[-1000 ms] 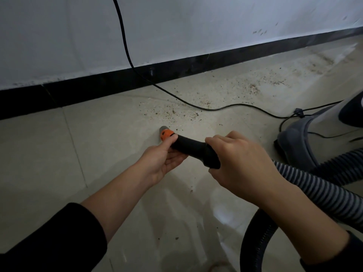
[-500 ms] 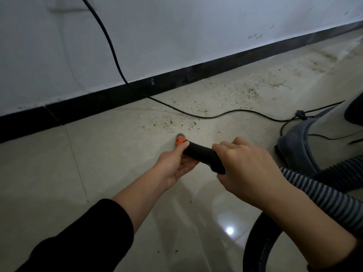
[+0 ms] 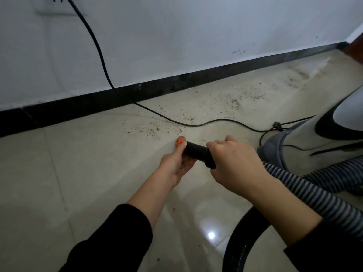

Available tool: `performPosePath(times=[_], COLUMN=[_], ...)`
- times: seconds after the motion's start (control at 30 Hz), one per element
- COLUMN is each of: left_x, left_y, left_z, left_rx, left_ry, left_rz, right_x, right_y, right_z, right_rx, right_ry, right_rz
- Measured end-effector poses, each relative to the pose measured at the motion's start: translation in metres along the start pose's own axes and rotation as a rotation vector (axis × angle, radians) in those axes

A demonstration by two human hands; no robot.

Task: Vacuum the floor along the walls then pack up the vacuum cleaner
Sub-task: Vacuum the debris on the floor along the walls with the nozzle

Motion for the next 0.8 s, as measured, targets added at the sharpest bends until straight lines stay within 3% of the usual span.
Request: performPosePath(times=[0.8], left_x=[0.011], left_y=[0.021], left_z=[0.031], left_rx=[0.088], left_ry=[-0.068], left_rz=[-0.031], right_x=[-0.007], right_y=[0.007], right_z=[0.000], right_rx=[0.045], right_ry=[-0.099], right_rz=[0.103])
Point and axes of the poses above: each hand's wrist, its own y-axis towards the middle knuckle, its own z-axis out of the palm, x = y × z, the point moved 1 cm from there along y, towards the middle knuckle, and after that the axes turned 5 degrees about y, right-handed, at the moved point
